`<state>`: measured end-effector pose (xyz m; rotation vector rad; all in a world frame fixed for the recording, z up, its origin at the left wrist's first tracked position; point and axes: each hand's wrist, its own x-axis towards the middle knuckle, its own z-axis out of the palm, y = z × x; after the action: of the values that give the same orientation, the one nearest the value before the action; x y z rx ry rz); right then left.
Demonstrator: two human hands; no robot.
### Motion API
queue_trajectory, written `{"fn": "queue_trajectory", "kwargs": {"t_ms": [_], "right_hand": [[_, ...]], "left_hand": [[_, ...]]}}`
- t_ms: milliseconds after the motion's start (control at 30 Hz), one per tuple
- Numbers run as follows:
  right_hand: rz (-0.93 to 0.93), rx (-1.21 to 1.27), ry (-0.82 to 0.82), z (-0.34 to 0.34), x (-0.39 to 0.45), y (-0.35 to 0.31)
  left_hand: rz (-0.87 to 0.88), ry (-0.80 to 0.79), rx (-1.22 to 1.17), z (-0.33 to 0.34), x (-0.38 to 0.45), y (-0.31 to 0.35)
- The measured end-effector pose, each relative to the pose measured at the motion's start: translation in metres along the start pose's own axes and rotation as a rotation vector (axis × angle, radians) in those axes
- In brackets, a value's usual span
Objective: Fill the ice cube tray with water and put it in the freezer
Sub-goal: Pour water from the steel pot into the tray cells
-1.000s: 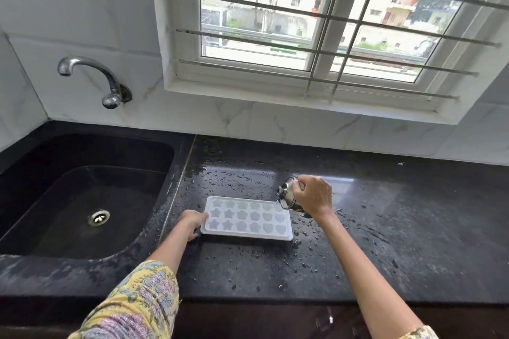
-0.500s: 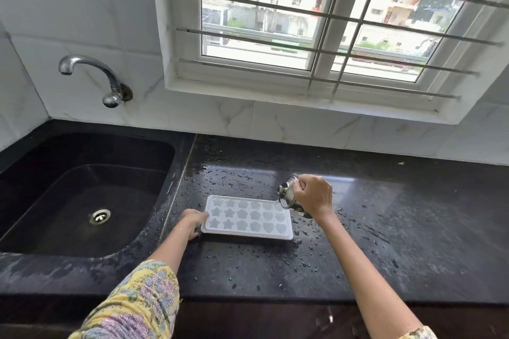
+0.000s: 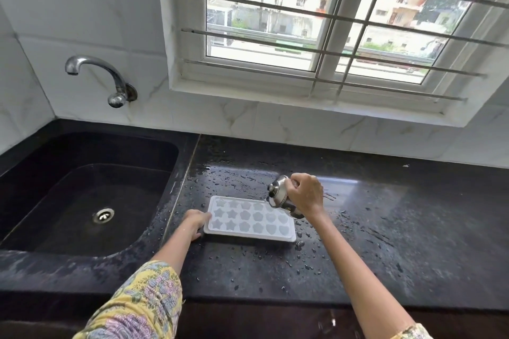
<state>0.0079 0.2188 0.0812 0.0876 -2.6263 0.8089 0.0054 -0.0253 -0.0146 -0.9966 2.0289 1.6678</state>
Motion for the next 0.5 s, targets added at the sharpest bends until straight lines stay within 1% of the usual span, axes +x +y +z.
{"fn": "queue_trajectory", "kwargs": {"t_ms": [200, 500], "right_hand": [[-0.113, -0.096, -0.021, 0.0044, -0.0047, -0.0068], [-0.148, -0.133, 0.016, 0.0036, -0.0029, -0.0074]], "left_hand": [[-0.004, -0.014, -0.016, -0.0006, 0.0003, -0.0004], [-0.008, -0.016, -0.021, -0.0011, 0.0006, -0.0009]]}}
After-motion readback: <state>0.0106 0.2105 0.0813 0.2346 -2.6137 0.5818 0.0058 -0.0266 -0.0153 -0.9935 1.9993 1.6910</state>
